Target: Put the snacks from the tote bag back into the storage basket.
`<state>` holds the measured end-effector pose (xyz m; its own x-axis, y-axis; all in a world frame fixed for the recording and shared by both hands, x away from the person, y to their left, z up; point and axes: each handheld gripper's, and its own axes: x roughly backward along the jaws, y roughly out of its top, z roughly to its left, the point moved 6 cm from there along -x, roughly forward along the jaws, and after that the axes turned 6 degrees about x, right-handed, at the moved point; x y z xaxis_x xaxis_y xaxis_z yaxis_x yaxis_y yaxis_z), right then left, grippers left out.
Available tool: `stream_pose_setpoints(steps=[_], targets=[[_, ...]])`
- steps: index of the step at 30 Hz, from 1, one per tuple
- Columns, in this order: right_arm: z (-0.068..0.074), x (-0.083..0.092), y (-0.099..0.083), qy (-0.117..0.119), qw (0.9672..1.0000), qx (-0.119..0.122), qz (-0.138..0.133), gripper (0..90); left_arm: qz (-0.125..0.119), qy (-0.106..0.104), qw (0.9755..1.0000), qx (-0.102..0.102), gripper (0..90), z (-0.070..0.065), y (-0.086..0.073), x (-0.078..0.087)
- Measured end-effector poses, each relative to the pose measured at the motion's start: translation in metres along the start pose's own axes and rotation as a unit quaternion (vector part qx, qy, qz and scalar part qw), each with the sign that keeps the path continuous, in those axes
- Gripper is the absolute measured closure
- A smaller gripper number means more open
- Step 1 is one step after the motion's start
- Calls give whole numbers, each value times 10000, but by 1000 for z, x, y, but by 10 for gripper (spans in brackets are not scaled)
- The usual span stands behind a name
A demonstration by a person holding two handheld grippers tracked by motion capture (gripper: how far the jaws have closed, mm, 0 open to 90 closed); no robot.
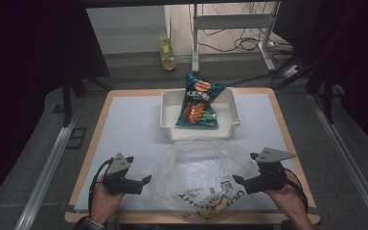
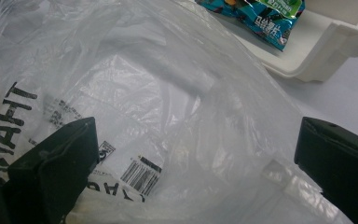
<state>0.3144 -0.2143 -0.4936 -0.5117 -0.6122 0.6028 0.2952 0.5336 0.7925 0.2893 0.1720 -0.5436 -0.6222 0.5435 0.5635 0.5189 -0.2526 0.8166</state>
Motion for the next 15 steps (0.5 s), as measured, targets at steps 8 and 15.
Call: stream_pose_setpoints(steps=[8, 15], targets=[[-1, 10, -9, -94, 9999, -66, -55, 0, 0, 6, 10000, 30, 38, -1, -3, 3], [-2, 16, -16, -183, 9998, -81, -42, 0, 16, 16, 10000, 20, 35, -2, -6, 5]])
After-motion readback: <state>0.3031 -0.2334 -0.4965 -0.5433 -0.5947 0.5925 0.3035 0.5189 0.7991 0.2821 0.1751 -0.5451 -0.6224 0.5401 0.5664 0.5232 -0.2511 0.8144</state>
